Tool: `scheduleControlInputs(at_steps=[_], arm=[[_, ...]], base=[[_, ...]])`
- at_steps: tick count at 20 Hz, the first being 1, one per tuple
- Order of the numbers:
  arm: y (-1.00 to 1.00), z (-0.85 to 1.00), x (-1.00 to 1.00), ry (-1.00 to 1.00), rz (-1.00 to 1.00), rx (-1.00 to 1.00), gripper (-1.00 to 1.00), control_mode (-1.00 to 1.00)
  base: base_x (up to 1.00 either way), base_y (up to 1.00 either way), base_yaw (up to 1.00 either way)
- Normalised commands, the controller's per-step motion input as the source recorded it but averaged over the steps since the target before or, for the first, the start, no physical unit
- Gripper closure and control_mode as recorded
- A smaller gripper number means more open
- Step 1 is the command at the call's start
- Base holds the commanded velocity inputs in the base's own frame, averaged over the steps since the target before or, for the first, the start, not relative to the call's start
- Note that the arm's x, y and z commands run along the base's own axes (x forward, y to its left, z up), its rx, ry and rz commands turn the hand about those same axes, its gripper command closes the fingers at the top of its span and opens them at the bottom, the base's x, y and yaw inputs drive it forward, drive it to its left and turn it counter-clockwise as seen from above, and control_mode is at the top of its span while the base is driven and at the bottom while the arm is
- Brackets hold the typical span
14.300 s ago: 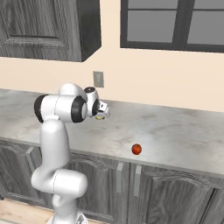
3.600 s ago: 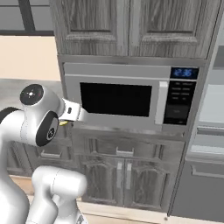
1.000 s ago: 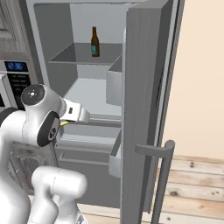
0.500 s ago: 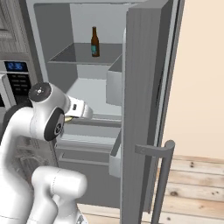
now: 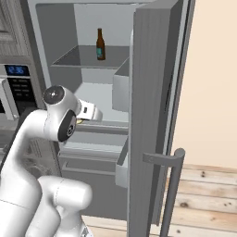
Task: Place the beer on the top shelf of the fridge to keep it out of children's reach, and place the apple and lemon wedge on lower shelves for easy access.
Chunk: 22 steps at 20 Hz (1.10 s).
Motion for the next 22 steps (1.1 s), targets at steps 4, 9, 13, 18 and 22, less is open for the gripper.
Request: scheduleControlInputs(at_steps=[4, 9, 13, 18, 22], arm=[[0.08, -0.29, 0.54, 0.02, 0.0, 0.0, 1.0, -1.0], [0.09, -0.27, 0.56, 0.03, 0.0, 0.0, 1.0, -1.0], [0.03, -0.21, 0.56, 0.01, 0.0, 0.0, 1.0, -1.0], [0.0, -0.15, 0.54, 0.01, 0.0, 0.0, 1.0, -1.0], [0.0, -0.09, 0.49, 0.0, 0.0, 0.0, 1.0, -1.0]], base=[[0.0, 0.0, 0.0], [0.0, 0.0, 0.0], [0.0, 0.0, 0.0], [0.0, 0.0, 0.0], [0.0, 0.0, 0.0]])
